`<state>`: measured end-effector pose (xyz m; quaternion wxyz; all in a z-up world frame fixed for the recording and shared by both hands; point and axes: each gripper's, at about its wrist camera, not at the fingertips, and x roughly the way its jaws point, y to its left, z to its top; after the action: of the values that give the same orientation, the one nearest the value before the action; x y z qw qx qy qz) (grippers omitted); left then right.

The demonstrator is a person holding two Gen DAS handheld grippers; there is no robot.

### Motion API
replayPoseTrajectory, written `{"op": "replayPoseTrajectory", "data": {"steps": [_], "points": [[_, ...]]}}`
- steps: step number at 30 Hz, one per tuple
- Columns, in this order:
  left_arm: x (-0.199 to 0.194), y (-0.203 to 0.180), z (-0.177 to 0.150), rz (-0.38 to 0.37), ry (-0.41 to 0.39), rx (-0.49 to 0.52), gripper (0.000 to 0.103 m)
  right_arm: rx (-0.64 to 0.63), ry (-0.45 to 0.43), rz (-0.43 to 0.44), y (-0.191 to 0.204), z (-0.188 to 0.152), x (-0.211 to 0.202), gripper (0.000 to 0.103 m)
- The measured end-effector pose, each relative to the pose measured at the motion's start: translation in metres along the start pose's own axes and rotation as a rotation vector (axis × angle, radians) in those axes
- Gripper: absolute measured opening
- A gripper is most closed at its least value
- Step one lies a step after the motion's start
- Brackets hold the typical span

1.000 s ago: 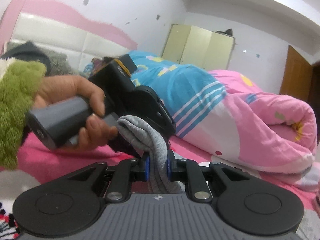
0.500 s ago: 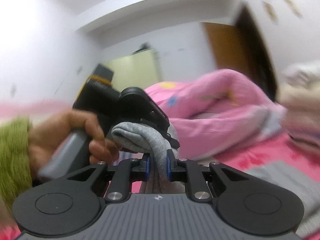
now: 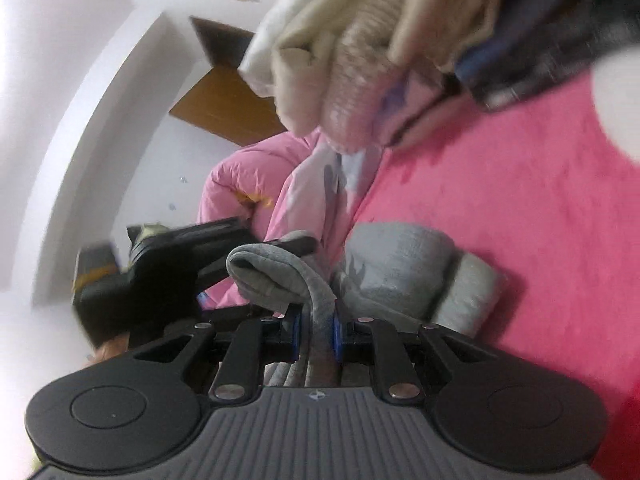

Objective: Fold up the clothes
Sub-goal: 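Lift the garment end with the right gripper and fold it over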

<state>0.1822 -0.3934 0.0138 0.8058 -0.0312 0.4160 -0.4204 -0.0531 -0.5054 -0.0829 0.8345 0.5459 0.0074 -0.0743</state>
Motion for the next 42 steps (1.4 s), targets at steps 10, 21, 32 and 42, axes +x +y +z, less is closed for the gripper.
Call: {"op": "replayPoseTrajectory", "data": {"steps": [10, 21, 32, 42], "points": [[-0.083, 0.026, -0.034, 0.043, -0.141, 0.077, 0.056, 0.095, -0.072, 0.053, -0.011, 0.002, -0.015, 0.014], [-0.093, 0.097, -0.079, 0.054, -0.063, -0.156, 0.056, 0.085, -0.177, 0.024, -0.011, -0.002, -0.034, 0.013], [-0.087, 0.123, -0.087, -0.052, -0.023, -0.3, 0.071, 0.158, -0.097, -0.097, -0.024, 0.006, -0.048, 0.039], [-0.062, 0.153, -0.095, -0.265, 0.043, -0.457, 0.089, -0.16, 0.211, -0.153, -0.009, 0.099, -0.034, 0.095]]}}
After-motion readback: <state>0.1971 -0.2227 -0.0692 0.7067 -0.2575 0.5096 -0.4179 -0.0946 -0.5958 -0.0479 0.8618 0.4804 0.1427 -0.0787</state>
